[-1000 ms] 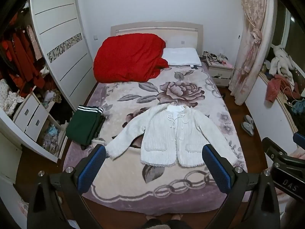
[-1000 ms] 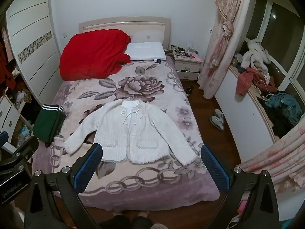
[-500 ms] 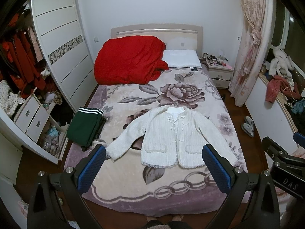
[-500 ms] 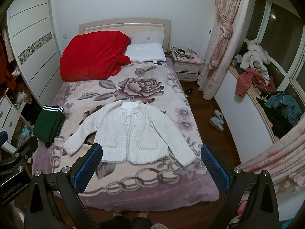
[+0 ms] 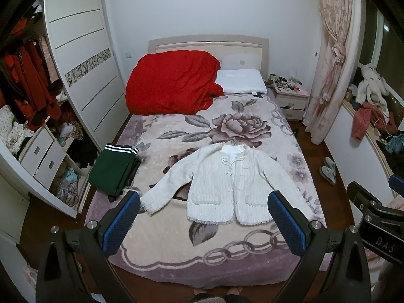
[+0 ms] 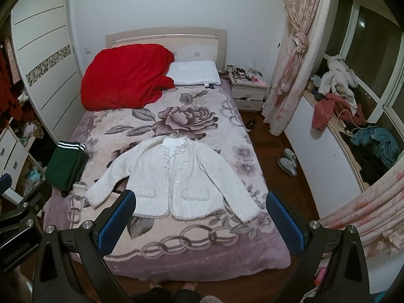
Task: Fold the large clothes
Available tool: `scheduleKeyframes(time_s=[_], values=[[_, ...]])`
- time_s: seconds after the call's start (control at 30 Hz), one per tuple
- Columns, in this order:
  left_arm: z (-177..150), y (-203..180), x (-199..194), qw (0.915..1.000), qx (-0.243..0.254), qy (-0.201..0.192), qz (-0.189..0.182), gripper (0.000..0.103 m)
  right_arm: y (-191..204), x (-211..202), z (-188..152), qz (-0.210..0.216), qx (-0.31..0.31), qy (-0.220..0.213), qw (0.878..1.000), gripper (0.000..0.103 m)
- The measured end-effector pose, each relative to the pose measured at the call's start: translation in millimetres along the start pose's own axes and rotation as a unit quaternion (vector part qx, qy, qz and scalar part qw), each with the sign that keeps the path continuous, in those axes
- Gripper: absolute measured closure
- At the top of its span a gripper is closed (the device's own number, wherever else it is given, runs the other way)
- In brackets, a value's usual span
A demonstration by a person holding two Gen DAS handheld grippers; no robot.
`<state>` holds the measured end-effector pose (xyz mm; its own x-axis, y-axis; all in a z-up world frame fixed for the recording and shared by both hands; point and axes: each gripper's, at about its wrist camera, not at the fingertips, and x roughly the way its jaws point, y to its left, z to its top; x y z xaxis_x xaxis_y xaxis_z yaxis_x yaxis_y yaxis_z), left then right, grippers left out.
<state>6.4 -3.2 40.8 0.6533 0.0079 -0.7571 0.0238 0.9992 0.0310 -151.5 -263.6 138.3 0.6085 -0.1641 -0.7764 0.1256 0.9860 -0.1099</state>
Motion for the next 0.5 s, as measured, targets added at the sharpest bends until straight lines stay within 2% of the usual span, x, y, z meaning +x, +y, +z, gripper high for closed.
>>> scheduleKeyframes(time_s=[0.27,0.5], values=[[-2,2,-3,1.0000,-0.002,-0.005,-0.002,0.000,1,-11,18,-0.001,0.001,-0.004,1.000,0.000],[-2,1,-4,0.9999,-0.002,-0.010,-0.003,0.000,-1,-13,16,0.001,0.002,-0.006,1.000,0.000]])
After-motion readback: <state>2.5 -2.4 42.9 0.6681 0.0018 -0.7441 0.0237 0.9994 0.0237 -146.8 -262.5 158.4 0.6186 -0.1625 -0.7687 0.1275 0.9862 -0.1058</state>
